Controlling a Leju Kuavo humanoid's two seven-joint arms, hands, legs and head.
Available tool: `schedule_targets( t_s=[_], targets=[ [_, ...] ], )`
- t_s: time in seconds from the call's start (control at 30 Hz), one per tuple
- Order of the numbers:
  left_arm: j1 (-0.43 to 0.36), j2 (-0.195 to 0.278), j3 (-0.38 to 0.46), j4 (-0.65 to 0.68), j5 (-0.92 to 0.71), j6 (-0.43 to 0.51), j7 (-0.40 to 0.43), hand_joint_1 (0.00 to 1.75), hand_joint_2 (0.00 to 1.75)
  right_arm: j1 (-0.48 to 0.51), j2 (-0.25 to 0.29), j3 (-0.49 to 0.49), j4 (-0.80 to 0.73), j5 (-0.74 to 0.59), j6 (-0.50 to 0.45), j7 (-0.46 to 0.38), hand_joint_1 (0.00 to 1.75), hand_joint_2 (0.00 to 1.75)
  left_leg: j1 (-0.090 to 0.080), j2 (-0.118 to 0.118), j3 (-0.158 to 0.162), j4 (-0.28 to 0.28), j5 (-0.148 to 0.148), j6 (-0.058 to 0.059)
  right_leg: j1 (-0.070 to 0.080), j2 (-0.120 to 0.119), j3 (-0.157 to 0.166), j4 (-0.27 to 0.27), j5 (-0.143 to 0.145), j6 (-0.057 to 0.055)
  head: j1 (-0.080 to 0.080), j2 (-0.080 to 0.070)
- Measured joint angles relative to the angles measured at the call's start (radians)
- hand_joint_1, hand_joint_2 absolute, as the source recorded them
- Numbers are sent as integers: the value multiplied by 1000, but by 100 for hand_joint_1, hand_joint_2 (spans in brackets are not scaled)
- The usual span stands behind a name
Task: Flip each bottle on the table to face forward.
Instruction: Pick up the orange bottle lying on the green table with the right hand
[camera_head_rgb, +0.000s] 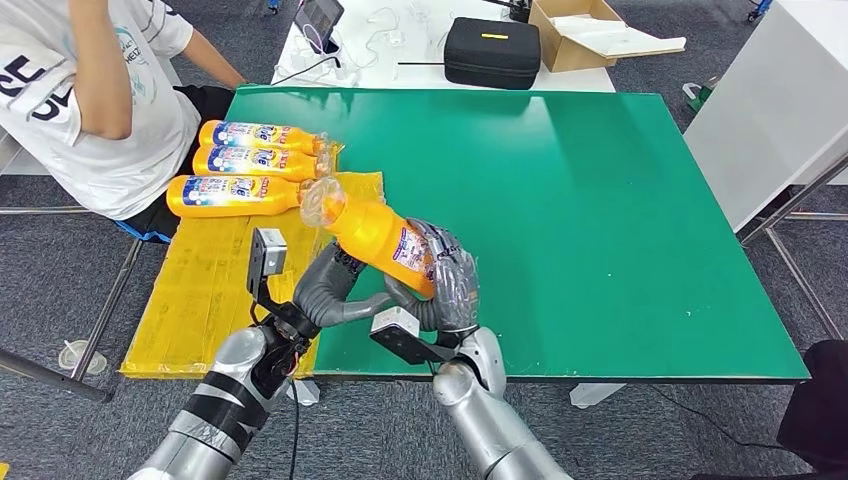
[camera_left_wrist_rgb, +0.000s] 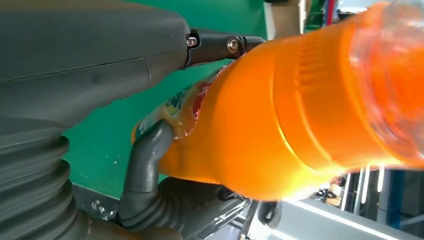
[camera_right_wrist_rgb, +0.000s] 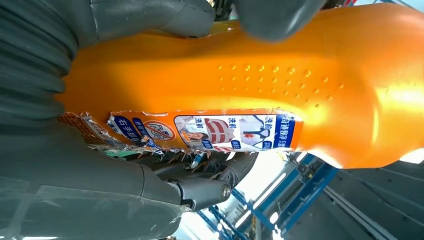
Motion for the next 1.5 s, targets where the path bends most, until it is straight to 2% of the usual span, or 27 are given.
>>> schedule_targets(
  t_s=[0.37, 0.6, 0.73, 0.8, 0.9, 1.0, 1.03, 1.13, 1.17, 1.27, 1.5],
  targets=[
    [6, -5, 13, 41, 65, 48, -13, 0, 175, -33, 25, 185, 162, -155, 2, 45, 175, 175, 0, 1, 0, 0, 0, 0, 0, 0, -1, 0, 0, 0, 0, 0],
    [22, -7, 42, 40, 85, 69, -12, 0, 175, -49, 25, 249, 212, -194, 3, 84, 175, 175, 0, 1, 0, 0, 0, 0, 0, 0, -1, 0, 0, 0, 0, 0],
    [30, -11, 53, 35, 72, 81, -17, 175, 175, -56, 25, 261, 229, -216, 3, 87, 175, 175, 0, 1, 0, 0, 0, 0, 0, 0, -1, 0, 0, 0, 0, 0],
    [35, -12, 56, 28, 53, 84, -25, 175, 175, -57, 25, 263, 233, -224, 3, 87, 170, 175, 0, 1, 0, 0, 0, 0, 0, 0, -1, 0, 0, 0, 0, 0],
    [39, -13, 58, 19, 22, 87, -37, 175, 175, -62, 25, 266, 236, -236, 3, 88, 152, 175, 0, 1, 0, 0, 0, 0, 0, 0, -1, 0, 0, 0, 0, 0],
    [40, -13, 58, 14, -3, 94, -49, 175, 175, -67, 25, 269, 238, -245, 2, 88, 168, 175, 0, 1, 0, 0, 0, 0, 0, 0, -1, 0, 0, 0, 0, 0],
    [40, -13, 58, 12, -8, 96, -53, 175, 175, -68, 25, 270, 238, -247, 2, 87, 154, 175, 0, 1, 0, 0, 0, 0, 0, 0, -1, 0, 0, 0, 0, 0],
    [40, -13, 59, 6, -19, 102, -61, 175, 175, -70, 25, 271, 238, -237, 0, 91, 24, 175, 0, 1, 0, 0, 0, 0, 0, 0, -1, 0, 0, 0, 0, 0],
    [40, -14, 60, 4, -21, 104, -63, 175, 175, -70, 25, 270, 238, -223, -1, 96, 1, 131, 0, 1, 0, 0, 0, 0, 0, 0, -1, 0, 0, 0, 0, 0],
    [40, -17, 65, -5, -23, 111, -64, 175, 175, -70, 25, 265, 238, -184, -2, 119, 0, 0, 0, 1, 0, 0, 0, 0, 0, 0, -1, 0, 0, 0, 0, 0],
    [52, -28, 79, -35, -47, 177, -60, 175, 175, -67, 24, 226, 224, -114, -2, 138, 0, 0, 0, 0, -1, 0, 0, 0, 0, 0, -1, 0, 0, 0, 0, 0]
  ],
)
